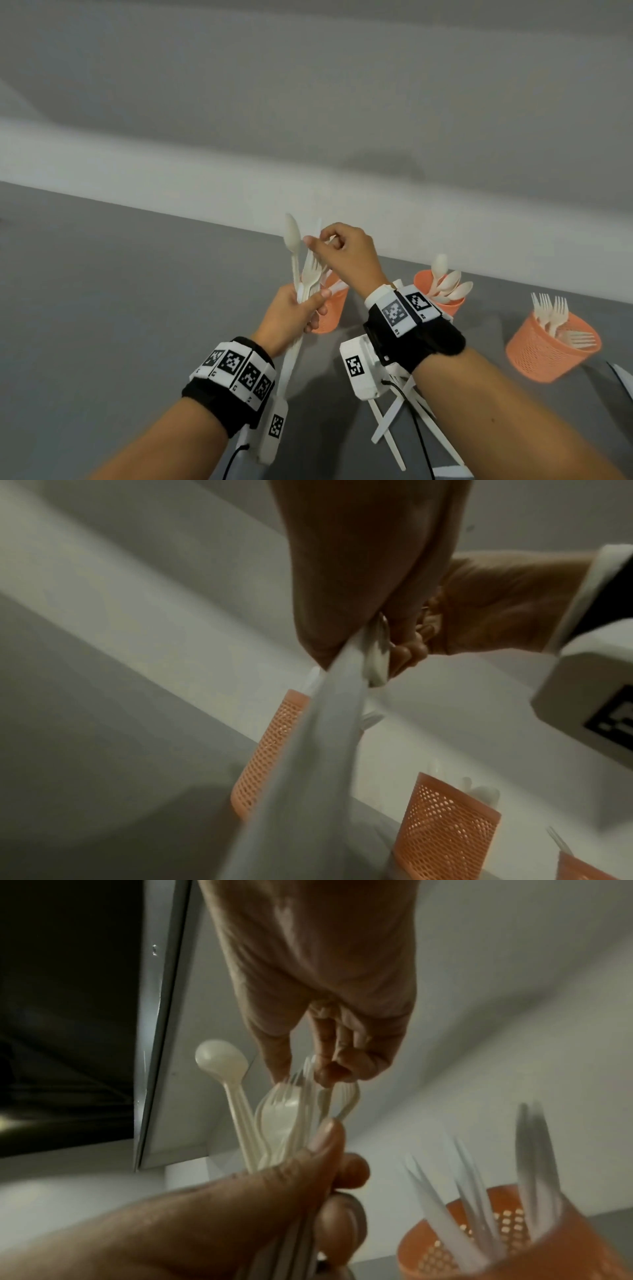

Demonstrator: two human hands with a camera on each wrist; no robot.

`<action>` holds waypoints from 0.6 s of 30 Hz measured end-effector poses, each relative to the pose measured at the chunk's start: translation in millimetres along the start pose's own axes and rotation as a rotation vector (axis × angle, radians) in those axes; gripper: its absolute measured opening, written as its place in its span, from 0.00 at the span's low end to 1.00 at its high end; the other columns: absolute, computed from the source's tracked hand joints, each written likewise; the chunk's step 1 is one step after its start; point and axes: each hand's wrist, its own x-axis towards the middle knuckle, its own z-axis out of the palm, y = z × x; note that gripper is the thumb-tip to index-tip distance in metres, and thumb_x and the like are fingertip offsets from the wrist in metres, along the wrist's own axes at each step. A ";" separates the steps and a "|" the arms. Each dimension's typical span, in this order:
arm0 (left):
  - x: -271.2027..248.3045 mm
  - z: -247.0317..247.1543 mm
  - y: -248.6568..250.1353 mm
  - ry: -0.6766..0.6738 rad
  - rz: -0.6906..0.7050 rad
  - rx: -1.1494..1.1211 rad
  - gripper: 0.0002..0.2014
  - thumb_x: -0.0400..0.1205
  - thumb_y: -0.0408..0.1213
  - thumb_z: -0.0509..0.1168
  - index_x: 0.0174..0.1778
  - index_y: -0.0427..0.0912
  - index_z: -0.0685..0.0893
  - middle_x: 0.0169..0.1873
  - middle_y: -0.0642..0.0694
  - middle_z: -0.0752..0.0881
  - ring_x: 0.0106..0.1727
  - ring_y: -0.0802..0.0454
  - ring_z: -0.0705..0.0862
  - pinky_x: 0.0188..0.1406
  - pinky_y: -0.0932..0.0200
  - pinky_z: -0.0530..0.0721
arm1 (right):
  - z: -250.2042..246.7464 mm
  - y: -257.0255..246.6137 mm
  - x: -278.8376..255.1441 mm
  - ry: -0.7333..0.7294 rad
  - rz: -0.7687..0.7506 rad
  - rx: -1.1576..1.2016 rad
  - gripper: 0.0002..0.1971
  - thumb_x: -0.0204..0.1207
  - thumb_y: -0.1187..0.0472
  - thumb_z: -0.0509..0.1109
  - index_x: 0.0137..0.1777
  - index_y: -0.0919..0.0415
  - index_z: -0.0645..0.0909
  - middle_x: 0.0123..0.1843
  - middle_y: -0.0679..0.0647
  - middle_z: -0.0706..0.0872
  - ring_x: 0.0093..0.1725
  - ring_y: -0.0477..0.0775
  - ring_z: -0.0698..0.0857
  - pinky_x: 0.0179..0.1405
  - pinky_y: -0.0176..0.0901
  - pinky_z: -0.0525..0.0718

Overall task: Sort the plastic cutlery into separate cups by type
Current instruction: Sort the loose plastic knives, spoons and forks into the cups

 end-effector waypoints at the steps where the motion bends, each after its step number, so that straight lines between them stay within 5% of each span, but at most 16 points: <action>1: -0.8 3.0 0.2 -0.001 -0.004 0.031 0.12 0.82 0.37 0.63 0.32 0.41 0.78 0.20 0.52 0.80 0.16 0.59 0.74 0.18 0.66 0.72 | -1.0 -0.6 0.2 -0.010 0.020 -0.014 0.09 0.71 0.54 0.75 0.40 0.60 0.81 0.23 0.47 0.71 0.22 0.41 0.71 0.25 0.23 0.70; 5: -5.2 9.5 0.8 -0.038 0.015 0.077 0.13 0.84 0.41 0.60 0.34 0.41 0.75 0.24 0.48 0.79 0.18 0.57 0.74 0.19 0.64 0.74 | -10.4 0.4 3.3 -0.079 0.160 0.026 0.11 0.75 0.65 0.68 0.31 0.60 0.76 0.27 0.52 0.77 0.27 0.49 0.76 0.27 0.37 0.76; 10: -9.9 4.7 1.7 -0.079 0.005 -0.013 0.16 0.84 0.46 0.56 0.38 0.37 0.75 0.28 0.46 0.77 0.20 0.55 0.72 0.20 0.60 0.72 | -25.6 4.3 5.8 -0.036 0.288 0.260 0.05 0.78 0.66 0.58 0.41 0.63 0.72 0.36 0.56 0.75 0.29 0.49 0.76 0.21 0.37 0.71; 15: -11.6 4.9 -1.9 -0.096 0.001 -0.013 0.14 0.84 0.47 0.56 0.43 0.38 0.73 0.30 0.45 0.77 0.21 0.54 0.70 0.20 0.61 0.69 | -22.8 10.5 -5.0 -0.178 0.231 0.339 0.04 0.83 0.63 0.58 0.47 0.62 0.73 0.35 0.56 0.78 0.27 0.50 0.76 0.24 0.39 0.74; 18: -12.1 4.6 -3.6 -0.068 -0.032 -0.063 0.16 0.85 0.48 0.54 0.40 0.39 0.74 0.28 0.47 0.75 0.21 0.56 0.69 0.20 0.62 0.68 | -29.4 12.4 -0.5 -0.084 0.186 0.314 0.05 0.83 0.65 0.58 0.48 0.64 0.73 0.31 0.57 0.77 0.26 0.52 0.75 0.28 0.41 0.76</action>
